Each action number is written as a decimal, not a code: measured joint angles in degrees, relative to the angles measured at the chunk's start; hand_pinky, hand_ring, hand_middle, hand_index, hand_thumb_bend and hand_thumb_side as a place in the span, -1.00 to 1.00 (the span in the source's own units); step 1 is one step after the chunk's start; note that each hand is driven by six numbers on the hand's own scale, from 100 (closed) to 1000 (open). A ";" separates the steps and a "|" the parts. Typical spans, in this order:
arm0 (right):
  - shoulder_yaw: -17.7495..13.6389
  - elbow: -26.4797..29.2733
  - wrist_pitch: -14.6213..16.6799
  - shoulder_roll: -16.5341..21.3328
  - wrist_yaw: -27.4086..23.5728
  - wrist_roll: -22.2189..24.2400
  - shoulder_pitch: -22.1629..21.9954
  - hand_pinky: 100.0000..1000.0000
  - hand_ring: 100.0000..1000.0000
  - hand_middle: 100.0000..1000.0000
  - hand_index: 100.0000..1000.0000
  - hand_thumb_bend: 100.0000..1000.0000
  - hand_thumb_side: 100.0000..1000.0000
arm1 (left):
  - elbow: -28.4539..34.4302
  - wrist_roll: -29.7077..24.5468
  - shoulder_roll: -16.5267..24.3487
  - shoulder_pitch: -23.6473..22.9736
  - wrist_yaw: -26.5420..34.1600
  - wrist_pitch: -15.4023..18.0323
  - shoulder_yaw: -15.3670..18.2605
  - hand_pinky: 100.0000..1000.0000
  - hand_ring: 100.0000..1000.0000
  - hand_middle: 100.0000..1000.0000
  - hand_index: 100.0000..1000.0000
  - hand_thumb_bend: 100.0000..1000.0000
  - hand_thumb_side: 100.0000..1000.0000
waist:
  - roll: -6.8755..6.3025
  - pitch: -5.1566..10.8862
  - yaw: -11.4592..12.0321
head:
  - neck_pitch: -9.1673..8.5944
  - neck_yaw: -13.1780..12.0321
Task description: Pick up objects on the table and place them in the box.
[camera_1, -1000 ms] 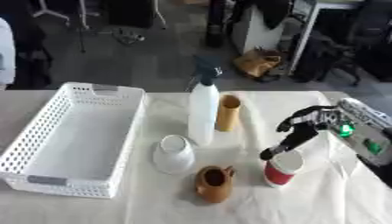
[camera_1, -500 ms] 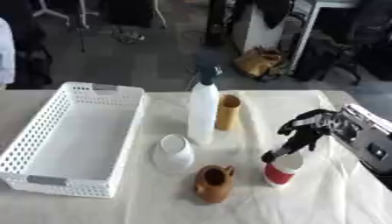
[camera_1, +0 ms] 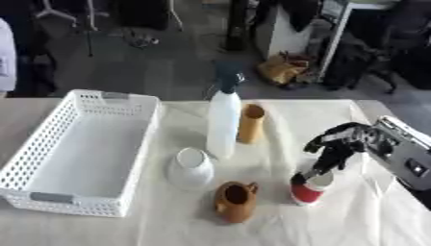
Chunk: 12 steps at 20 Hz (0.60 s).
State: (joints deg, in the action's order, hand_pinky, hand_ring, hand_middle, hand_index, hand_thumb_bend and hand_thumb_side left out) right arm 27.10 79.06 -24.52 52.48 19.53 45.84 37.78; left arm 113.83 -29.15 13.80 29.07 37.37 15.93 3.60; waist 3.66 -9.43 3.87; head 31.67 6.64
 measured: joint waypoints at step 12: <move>2.61 1.37 0.15 0.24 -0.91 0.15 -0.04 0.26 0.95 0.99 1.00 0.47 -0.24 | 0.00 0.01 -0.03 0.00 -0.04 -0.90 0.18 0.91 0.65 0.44 0.58 -1.00 0.73 | 0.36 0.00 0.07 | 0.02 0.04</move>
State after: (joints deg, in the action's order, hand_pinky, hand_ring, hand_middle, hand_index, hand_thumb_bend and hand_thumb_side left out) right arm 29.71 80.43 -24.37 52.72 18.62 45.99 37.74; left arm 113.83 -29.14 13.77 29.06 37.33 15.03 3.78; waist 4.02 -9.43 3.94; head 31.69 6.68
